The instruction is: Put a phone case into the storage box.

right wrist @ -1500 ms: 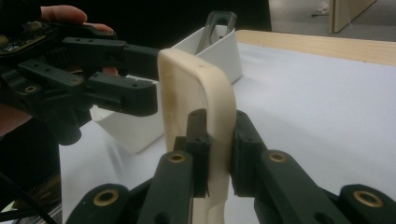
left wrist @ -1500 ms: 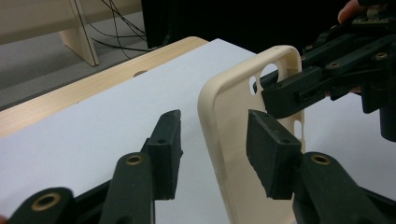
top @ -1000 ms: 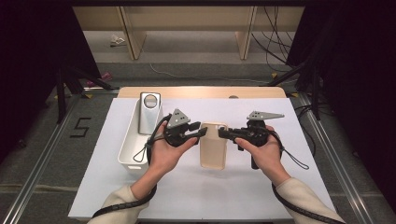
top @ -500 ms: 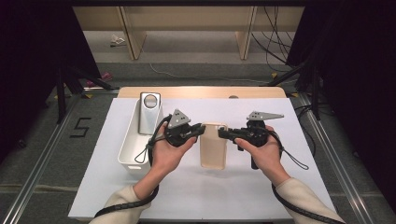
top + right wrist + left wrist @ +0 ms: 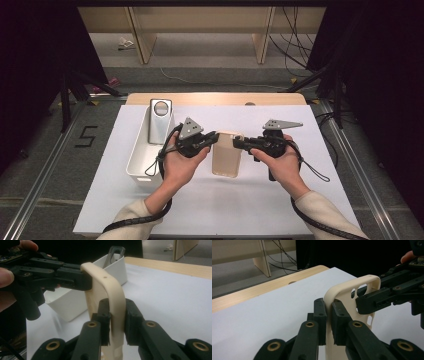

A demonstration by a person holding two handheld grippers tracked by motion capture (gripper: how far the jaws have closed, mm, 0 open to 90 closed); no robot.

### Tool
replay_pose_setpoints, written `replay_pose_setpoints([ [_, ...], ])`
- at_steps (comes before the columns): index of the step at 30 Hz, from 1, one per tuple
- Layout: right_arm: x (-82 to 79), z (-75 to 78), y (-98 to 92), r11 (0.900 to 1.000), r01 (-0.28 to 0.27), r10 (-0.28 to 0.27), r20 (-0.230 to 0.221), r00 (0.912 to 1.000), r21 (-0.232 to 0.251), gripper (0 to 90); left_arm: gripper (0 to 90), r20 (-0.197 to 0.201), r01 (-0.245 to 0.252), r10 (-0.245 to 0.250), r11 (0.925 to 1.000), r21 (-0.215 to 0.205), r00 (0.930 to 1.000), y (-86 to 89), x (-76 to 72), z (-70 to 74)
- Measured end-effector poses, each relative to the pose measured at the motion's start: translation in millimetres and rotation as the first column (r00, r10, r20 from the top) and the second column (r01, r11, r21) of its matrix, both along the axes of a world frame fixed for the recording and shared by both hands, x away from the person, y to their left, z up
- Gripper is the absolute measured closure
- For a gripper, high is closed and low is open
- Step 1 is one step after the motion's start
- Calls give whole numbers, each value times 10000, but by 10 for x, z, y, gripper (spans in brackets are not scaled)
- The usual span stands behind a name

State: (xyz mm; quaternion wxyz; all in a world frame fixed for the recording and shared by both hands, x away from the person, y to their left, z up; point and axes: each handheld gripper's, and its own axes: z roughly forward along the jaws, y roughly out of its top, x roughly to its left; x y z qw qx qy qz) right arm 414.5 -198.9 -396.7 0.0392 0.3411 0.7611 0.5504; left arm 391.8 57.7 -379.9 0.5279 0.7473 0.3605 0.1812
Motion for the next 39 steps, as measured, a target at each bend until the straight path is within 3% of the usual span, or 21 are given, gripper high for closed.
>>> replay_pose_setpoints([
  [4,0,8,6,9999,43,-41,96,9999,-163,694,832,30,-100,100,9999,61,9999,7,2,-6],
  [11,3,21,21,9995,-86,95,282,9996,-320,454,832,194,-278,276,9995,119,9994,49,8,9],
  [19,-9,5,12,9984,-301,322,440,9985,-485,260,832,342,-426,422,9990,113,9985,97,12,46],
  [25,-59,-28,-64,9968,-505,538,521,9972,-622,179,833,438,-513,507,9986,131,9978,136,15,72],
  [39,-156,-75,-213,9948,-314,374,601,9975,-973,164,833,627,-623,617,9980,81,9961,219,5,132],
])
